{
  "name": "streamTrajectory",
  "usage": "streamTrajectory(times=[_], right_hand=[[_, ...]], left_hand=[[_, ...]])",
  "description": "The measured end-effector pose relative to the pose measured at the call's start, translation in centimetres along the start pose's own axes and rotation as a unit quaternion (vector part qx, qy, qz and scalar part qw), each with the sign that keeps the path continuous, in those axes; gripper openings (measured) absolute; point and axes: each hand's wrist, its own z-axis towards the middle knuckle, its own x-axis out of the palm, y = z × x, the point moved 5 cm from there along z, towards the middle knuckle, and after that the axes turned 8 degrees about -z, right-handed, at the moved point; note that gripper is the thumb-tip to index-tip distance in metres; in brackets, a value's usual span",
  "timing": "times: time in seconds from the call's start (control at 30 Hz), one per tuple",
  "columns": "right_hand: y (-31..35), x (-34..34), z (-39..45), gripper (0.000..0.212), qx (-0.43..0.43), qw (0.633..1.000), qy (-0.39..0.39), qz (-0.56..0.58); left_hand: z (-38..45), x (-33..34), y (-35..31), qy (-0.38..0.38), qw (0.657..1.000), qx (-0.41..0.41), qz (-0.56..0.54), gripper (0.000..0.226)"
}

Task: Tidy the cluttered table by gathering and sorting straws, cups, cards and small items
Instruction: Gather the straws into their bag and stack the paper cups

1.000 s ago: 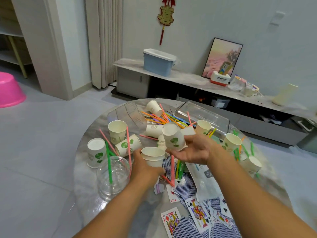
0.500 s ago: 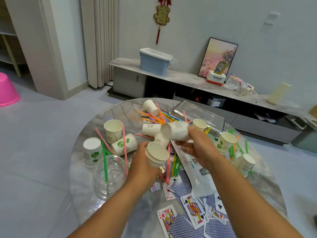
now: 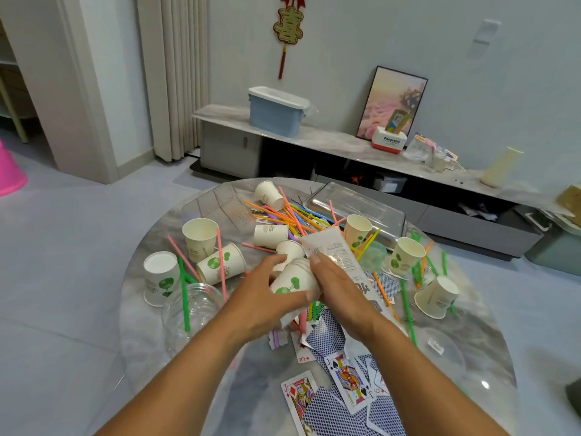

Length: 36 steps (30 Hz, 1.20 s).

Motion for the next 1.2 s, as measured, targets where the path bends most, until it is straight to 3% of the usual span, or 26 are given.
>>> streamTrajectory(times=[0.13,0.2,0.27,0.3,0.47,0.63,0.7,0.77,0.8,0.87,0.93,1.03,1.1,1.17,1.2], right_hand=[[0.7,2.0,0.7,0.053,-0.009,0.996,0.058,0.068],[0.1,1.2,2.8,0.044,0.006,1.0,-0.023,-0.012],[-0.8,-0.2,5.4,0.037,0.041,0.979,-0.137,-0.143],[-1.2,-0.5,6.5,0.039,0.056,0.967,-0.158,-0.192],[-2.6,0.7,11.8,0.072,0.107,0.923,-0.107,-0.353],[-3.7,1.0,14.2,0.058,0.167,0.916,-0.069,-0.359],[-3.4,0.5,14.2,0.038,0.196,0.929,-0.069,-0.306],[-3.0,0.0,13.6,0.019,0.231,0.96,-0.056,-0.147],[-3.0,-0.5,13.2,0.021,0.244,0.966,-0.062,-0.058],[-3.5,-1.3,11.5,0.023,0.319,0.94,-0.025,0.122],[-3.9,-1.1,10.1,0.022,0.364,0.905,0.036,0.215],[-4.4,-0.2,8.6,0.024,0.389,0.862,0.081,0.316],[-4.6,0.1,8.0,0.027,0.382,0.852,0.082,0.349],[-4.3,0.1,7.7,0.026,0.354,0.875,0.058,0.326],[-3.9,-0.3,7.7,0.024,0.318,0.907,0.031,0.274]], left_hand=[[-0.1,0.9,1.8,-0.013,0.996,-0.063,-0.061,0.069],[0.2,0.8,2.6,-0.053,0.986,-0.114,-0.114,0.071],[0.3,0.5,3.5,-0.093,0.976,-0.146,-0.134,0.079],[0.3,0.6,3.9,-0.106,0.973,-0.151,-0.137,0.081],[0.7,1.0,5.4,-0.112,0.976,-0.139,-0.125,0.087],[0.9,1.2,5.7,-0.086,0.971,-0.165,-0.147,0.085],[1.0,0.9,5.7,-0.085,0.973,-0.164,-0.135,0.083],[1.0,0.5,5.6,-0.081,0.977,-0.157,-0.115,0.08],[1.0,0.3,5.5,-0.078,0.978,-0.155,-0.114,0.079],[1.0,0.1,5.0,-0.066,0.98,-0.147,-0.114,0.078],[1.1,-0.1,4.3,-0.056,0.984,-0.13,-0.112,0.074],[1.1,-0.3,3.2,-0.051,0.987,-0.108,-0.108,0.073],[1.0,-0.4,2.8,-0.048,0.989,-0.098,-0.103,0.073],[0.9,-0.5,2.5,-0.046,0.99,-0.092,-0.098,0.072],[0.9,-0.5,2.4,-0.047,0.99,-0.09,-0.097,0.072]])
